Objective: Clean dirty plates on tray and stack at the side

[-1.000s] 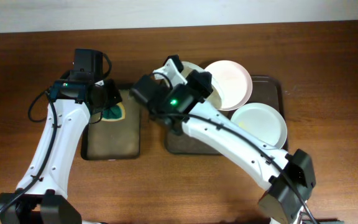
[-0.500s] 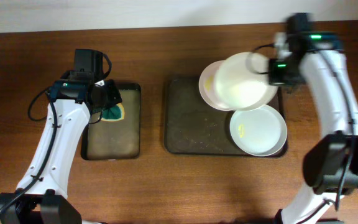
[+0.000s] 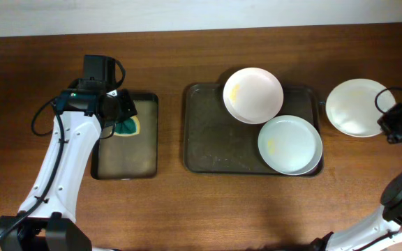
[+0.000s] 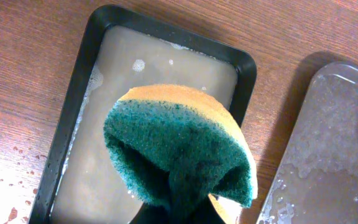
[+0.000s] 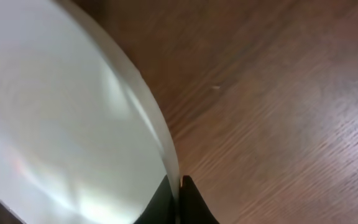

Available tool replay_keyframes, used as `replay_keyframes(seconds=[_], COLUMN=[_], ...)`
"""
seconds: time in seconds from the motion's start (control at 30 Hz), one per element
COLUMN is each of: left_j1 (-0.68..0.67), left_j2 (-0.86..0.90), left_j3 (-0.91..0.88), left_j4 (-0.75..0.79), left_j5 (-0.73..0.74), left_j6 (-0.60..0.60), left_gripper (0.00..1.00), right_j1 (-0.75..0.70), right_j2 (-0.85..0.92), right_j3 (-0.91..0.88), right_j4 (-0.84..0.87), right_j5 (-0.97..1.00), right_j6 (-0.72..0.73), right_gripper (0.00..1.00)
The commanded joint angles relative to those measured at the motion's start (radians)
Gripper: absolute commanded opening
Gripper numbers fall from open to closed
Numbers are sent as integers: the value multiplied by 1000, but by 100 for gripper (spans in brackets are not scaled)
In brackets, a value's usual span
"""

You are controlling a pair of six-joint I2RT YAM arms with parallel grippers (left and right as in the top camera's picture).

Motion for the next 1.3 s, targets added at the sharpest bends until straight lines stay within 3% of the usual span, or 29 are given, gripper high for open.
replay_keyframes(seconds=[0.0,0.07,0.1,0.13,0.17,0.4,0.57,0.7,0.93,1.07,1.13,1.17,1.27], left_j1=[6,6,6,6,6,6,6,6,6,6,6,6,6], left_j2=[-2,-2,-2,-2,-2,-2,-2,-2,-2,-2,-2,-2,-2], left_j3=[-2,-2,-2,-2,-2,-2,-2,-2,-2,-2,-2,-2,-2], left_j4=[0,0,0,0,0,0,0,0,0,0,1,1,1], left_j5=[4,4,4,4,4,4,4,4,4,4,4,4,4], left_j6=[16,16,16,16,16,16,16,16,16,16,16,16,16], left_gripper=[0,0,0,0,0,0,0,0,0,0,0,0,0], right_j1=[1,25,34,54,70,318,540,659,726,727,727,727,740], right_j2=[-8,-8,-8,-8,-8,-10,5,73,206,249,257,257,256], right_j3=[-48,-46,-42,-33,-24,167,183,179,178,178,178,178,179], right_j4=[47,61,60,60,55,-75,-35,-1,71,100,104,103,82], right_j5=[-26,-40,-46,-71,-92,-109,-61,200,227,137,86,57,20], right_j6=[50,50,49,34,18,-106,-257,-182,-177,-180,-180,-180,-180], right_gripper=[4,68,79,98,99,98,98,99,99,82,68,55,40])
